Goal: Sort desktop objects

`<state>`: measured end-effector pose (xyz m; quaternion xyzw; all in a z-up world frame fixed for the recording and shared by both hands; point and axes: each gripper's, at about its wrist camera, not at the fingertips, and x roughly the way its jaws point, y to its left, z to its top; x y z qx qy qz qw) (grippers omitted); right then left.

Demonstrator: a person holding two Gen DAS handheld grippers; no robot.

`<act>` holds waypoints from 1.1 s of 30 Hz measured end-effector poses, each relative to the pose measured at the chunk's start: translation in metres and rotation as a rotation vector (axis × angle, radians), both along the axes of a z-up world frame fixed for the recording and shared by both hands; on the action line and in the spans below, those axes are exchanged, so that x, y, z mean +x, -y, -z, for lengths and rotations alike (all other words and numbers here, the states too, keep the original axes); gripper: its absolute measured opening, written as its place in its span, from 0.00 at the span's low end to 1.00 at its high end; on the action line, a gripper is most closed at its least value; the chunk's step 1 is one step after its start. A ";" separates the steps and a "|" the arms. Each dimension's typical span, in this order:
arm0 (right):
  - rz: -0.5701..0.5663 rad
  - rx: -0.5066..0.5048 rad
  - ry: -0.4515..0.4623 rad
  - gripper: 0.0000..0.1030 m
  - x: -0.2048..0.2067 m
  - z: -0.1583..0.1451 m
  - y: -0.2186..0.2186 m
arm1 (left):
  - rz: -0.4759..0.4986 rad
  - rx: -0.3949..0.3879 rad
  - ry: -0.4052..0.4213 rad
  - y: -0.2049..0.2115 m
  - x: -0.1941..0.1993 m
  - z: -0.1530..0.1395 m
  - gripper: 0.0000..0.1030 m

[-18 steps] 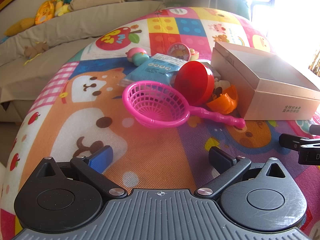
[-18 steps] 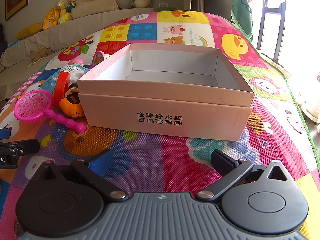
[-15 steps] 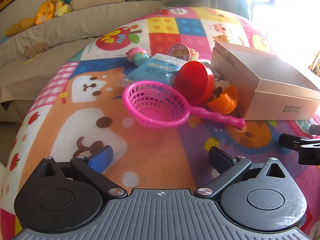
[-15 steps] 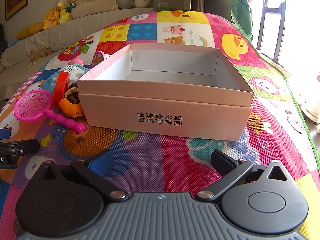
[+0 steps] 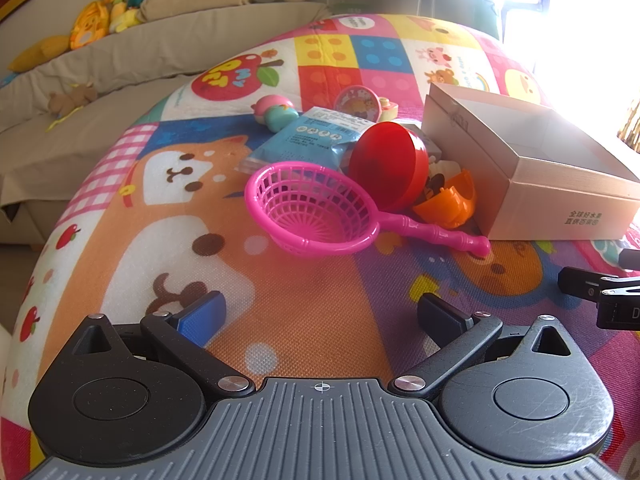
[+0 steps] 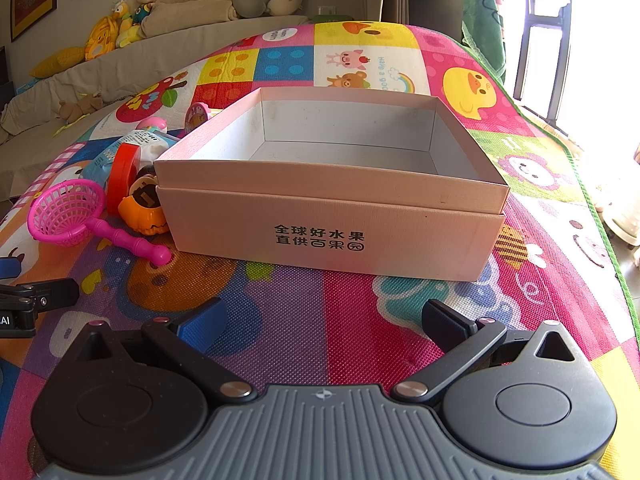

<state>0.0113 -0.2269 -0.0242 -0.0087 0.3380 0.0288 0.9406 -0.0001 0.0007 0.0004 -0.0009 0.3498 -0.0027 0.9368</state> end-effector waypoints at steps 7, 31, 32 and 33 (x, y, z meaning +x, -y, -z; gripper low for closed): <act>0.000 0.001 -0.001 1.00 0.000 0.001 0.000 | 0.000 0.000 0.000 0.000 0.000 0.000 1.00; 0.042 -0.008 -0.058 1.00 -0.011 -0.004 -0.007 | 0.008 0.001 -0.006 -0.004 0.001 0.001 1.00; 0.042 -0.006 -0.058 1.00 -0.011 -0.004 -0.007 | 0.008 0.004 -0.008 -0.004 0.001 0.001 1.00; 0.041 -0.003 -0.058 1.00 -0.011 -0.004 -0.006 | 0.008 0.004 -0.009 -0.005 0.000 0.001 1.00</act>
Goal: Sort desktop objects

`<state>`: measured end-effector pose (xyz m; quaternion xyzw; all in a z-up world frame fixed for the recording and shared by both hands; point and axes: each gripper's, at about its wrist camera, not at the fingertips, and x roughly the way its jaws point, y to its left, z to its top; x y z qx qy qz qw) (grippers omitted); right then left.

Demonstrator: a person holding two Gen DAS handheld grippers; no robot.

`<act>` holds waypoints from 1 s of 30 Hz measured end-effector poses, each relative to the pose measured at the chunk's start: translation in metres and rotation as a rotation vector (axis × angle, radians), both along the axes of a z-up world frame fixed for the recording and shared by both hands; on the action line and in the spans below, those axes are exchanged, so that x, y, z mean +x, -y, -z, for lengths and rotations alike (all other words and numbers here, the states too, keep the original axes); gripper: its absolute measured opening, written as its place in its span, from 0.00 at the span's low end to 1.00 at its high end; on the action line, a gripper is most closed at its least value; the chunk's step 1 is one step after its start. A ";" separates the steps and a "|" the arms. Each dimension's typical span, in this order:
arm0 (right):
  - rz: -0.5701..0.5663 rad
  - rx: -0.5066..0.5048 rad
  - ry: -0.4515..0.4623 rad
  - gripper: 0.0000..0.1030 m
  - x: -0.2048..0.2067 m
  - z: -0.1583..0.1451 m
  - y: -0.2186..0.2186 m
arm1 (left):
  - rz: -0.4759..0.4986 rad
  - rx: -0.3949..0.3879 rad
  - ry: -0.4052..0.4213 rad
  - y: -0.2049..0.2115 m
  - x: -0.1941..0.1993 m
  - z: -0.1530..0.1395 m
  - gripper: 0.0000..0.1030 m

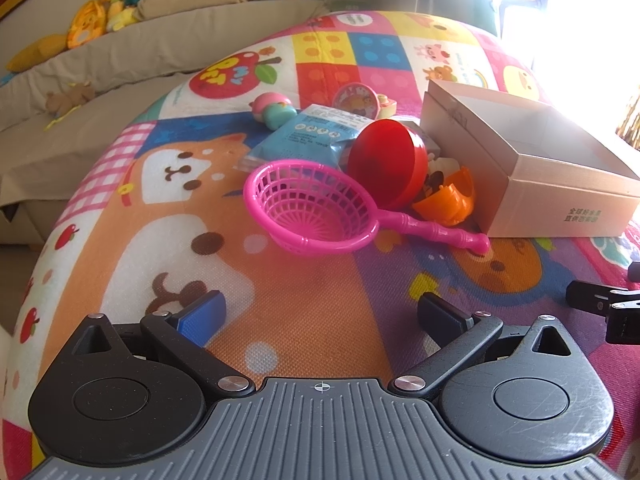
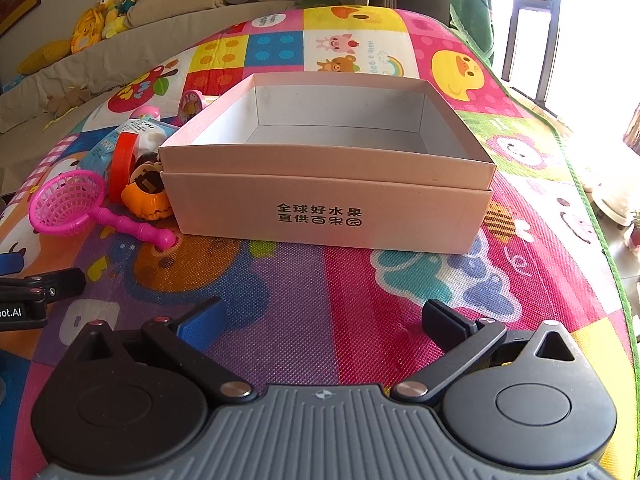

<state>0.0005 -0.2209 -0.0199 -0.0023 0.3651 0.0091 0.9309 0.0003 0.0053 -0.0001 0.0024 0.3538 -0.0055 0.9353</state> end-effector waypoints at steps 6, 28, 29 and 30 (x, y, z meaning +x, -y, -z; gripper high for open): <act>-0.005 0.009 -0.002 1.00 0.001 0.000 0.002 | 0.000 0.000 0.000 0.003 -0.002 -0.001 1.00; -0.361 0.103 -0.001 0.79 0.159 -0.137 -0.098 | -0.131 -0.057 0.176 -0.065 0.022 -0.030 1.00; -0.352 0.090 -0.039 0.79 0.186 -0.129 -0.114 | -0.136 -0.077 0.177 -0.068 0.022 -0.030 1.00; -0.343 0.068 -0.057 0.79 0.203 -0.122 -0.124 | -0.141 -0.093 0.181 -0.070 0.021 -0.030 1.00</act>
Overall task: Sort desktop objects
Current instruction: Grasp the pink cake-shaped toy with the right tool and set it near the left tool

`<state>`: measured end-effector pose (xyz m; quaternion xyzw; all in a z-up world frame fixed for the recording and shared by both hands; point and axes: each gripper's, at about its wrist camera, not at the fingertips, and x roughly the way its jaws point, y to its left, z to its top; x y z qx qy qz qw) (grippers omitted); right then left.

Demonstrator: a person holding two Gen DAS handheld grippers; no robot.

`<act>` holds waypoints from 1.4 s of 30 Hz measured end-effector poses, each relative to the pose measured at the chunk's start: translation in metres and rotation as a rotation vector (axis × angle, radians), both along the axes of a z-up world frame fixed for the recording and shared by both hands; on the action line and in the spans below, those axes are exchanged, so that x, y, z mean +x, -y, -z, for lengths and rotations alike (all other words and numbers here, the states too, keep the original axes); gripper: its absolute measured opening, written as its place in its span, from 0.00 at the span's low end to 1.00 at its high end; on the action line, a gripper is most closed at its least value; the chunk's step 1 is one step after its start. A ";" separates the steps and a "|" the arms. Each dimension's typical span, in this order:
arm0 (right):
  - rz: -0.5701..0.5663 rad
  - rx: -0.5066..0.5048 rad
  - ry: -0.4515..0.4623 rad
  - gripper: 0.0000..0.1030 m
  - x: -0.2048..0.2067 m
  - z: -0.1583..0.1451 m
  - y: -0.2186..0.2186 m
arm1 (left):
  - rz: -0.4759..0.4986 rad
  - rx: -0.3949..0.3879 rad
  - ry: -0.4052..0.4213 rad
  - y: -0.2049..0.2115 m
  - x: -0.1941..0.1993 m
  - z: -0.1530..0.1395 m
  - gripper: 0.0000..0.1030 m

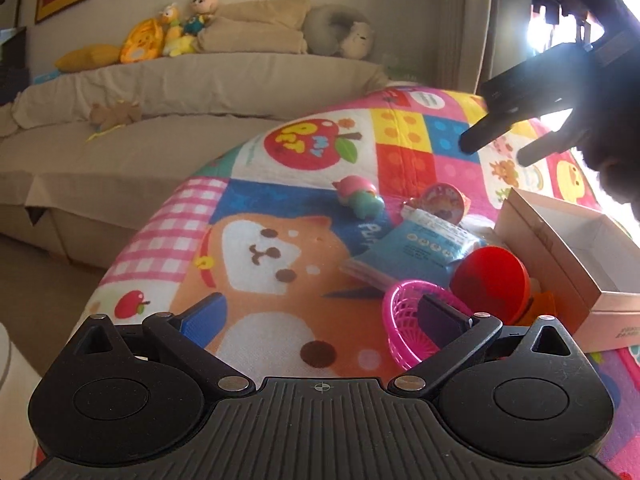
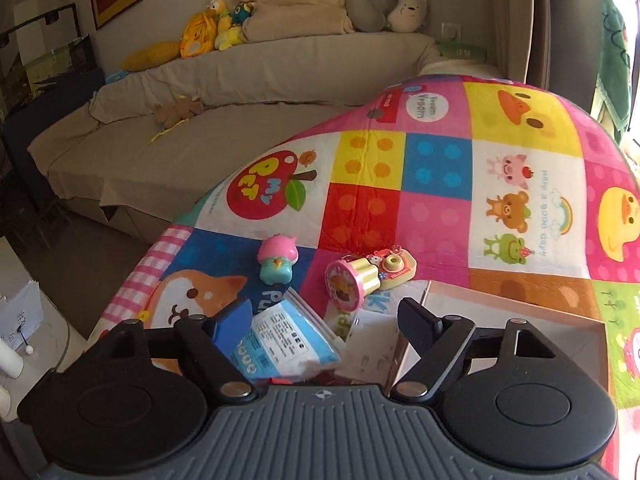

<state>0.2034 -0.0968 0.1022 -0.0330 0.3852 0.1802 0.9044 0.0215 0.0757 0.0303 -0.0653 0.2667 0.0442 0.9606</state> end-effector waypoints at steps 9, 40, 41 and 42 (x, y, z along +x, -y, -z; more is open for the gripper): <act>0.143 -0.208 -0.147 0.56 0.087 0.089 -0.053 | 0.032 -0.073 0.018 -0.009 -0.005 0.004 1.00; -0.211 0.246 -0.407 0.63 -0.122 0.059 0.004 | 0.339 0.103 -0.121 0.046 -0.070 0.015 1.00; -0.219 0.220 -0.342 0.63 -0.127 0.053 0.008 | 0.338 0.101 -0.123 0.047 -0.069 0.016 1.00; -0.223 0.194 -0.290 0.63 -0.132 0.050 0.011 | 0.338 0.102 -0.125 0.047 -0.068 0.017 1.00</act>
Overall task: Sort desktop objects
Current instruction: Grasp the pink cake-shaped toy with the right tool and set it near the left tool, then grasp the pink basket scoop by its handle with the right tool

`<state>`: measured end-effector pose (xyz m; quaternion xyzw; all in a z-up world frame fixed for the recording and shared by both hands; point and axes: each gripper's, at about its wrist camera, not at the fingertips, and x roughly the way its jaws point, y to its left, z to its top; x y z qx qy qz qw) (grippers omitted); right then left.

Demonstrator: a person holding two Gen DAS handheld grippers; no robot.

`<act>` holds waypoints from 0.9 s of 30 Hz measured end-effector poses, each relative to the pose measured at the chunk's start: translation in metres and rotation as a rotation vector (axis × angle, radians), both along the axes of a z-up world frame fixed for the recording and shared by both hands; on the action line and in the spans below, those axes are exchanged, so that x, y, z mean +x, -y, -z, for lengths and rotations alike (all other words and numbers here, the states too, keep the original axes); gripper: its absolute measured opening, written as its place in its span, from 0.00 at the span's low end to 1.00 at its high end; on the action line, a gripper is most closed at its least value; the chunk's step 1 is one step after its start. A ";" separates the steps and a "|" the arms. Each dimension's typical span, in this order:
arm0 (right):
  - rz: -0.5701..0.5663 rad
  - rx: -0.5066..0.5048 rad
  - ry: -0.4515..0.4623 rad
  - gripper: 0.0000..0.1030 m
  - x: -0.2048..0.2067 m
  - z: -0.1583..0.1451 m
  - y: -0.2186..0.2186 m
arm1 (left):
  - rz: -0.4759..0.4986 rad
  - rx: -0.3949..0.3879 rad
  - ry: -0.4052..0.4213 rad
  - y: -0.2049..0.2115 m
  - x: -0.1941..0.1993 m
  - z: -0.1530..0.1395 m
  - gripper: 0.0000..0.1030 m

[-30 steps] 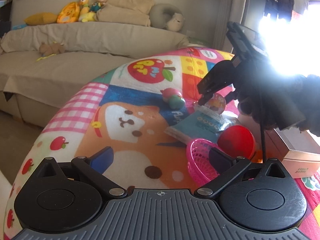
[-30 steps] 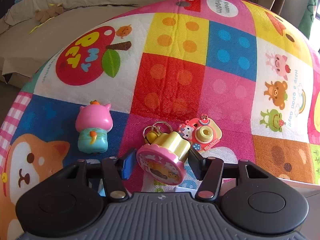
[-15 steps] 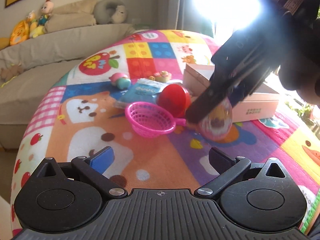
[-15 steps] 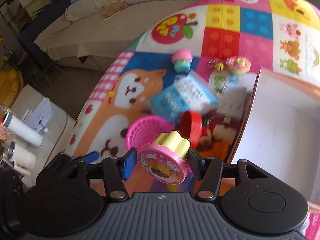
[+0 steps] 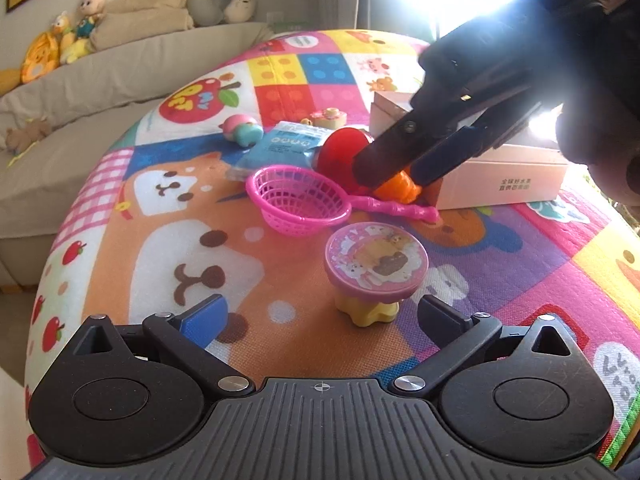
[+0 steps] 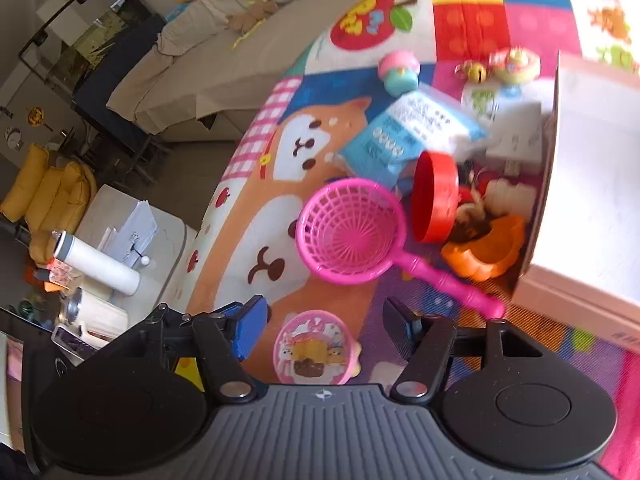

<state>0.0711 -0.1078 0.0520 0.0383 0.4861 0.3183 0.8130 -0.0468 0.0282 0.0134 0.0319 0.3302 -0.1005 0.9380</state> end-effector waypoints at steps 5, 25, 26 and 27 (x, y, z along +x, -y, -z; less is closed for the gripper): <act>-0.055 -0.205 0.238 0.31 -0.026 0.008 0.003 | -0.032 0.056 -0.001 0.004 0.003 0.007 1.00; -0.110 -0.278 0.312 0.11 -0.039 0.040 -0.011 | -0.240 0.035 0.004 -0.043 0.004 0.000 1.00; -0.119 -0.255 0.284 0.10 -0.046 0.038 -0.008 | -0.236 0.033 0.003 -0.042 0.004 0.000 1.00; -0.129 -0.229 0.256 0.11 -0.052 0.037 -0.005 | -0.230 0.031 0.003 -0.040 0.004 0.000 1.00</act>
